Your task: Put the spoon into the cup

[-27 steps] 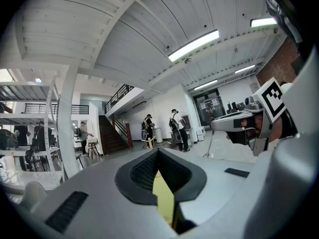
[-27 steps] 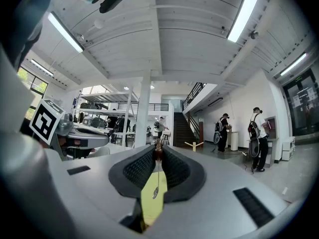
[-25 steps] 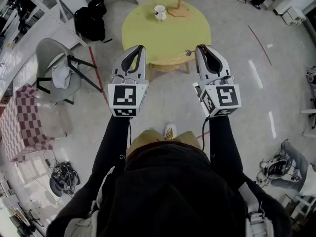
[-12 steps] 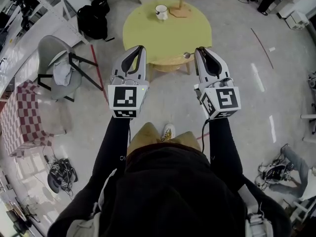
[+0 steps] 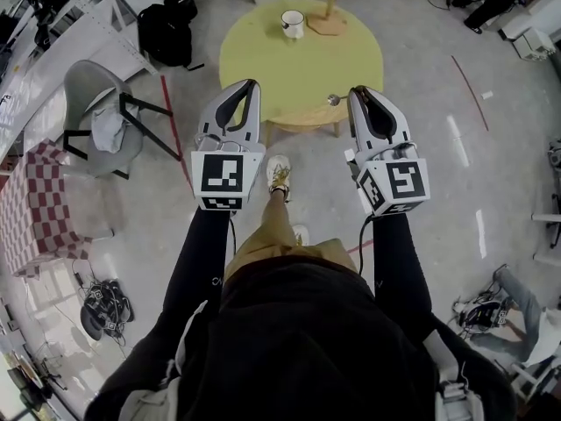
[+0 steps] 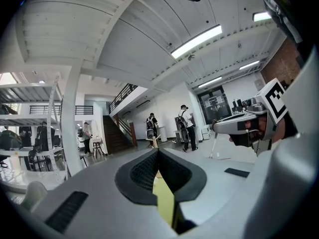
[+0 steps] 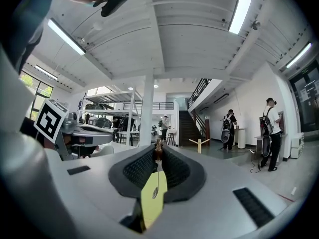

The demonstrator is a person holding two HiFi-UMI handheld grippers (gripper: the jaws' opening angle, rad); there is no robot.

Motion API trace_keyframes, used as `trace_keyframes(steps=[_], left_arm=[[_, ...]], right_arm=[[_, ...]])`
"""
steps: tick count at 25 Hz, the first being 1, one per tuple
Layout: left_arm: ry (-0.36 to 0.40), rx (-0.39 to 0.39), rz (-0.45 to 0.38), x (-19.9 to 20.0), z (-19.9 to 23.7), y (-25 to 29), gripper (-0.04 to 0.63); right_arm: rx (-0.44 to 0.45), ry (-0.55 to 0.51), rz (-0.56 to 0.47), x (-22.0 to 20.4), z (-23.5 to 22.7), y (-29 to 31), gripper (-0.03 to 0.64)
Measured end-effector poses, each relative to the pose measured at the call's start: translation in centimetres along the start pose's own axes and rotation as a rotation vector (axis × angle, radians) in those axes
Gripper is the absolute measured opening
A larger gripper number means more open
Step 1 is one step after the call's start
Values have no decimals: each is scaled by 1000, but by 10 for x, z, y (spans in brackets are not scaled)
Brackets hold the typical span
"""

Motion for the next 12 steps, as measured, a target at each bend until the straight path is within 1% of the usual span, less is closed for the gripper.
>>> trace_keyframes(steps=[5,12], left_arm=[[-4,-14,-6,4,22,47,15],[-2,-54,-7,18,65,122,15]], right_arm=[[2,-23,3,8,-21,45,57],[-11,-10,11,29,-48,124,57]])
Point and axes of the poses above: the fingertips, and each gripper's own axes: y forward along the fingers, z to its left, x out of its top, the point moved 9 cm from there along -y, backward along the fingers, and after that the axes turned 12 degrees about z, right-handed, at the moved point
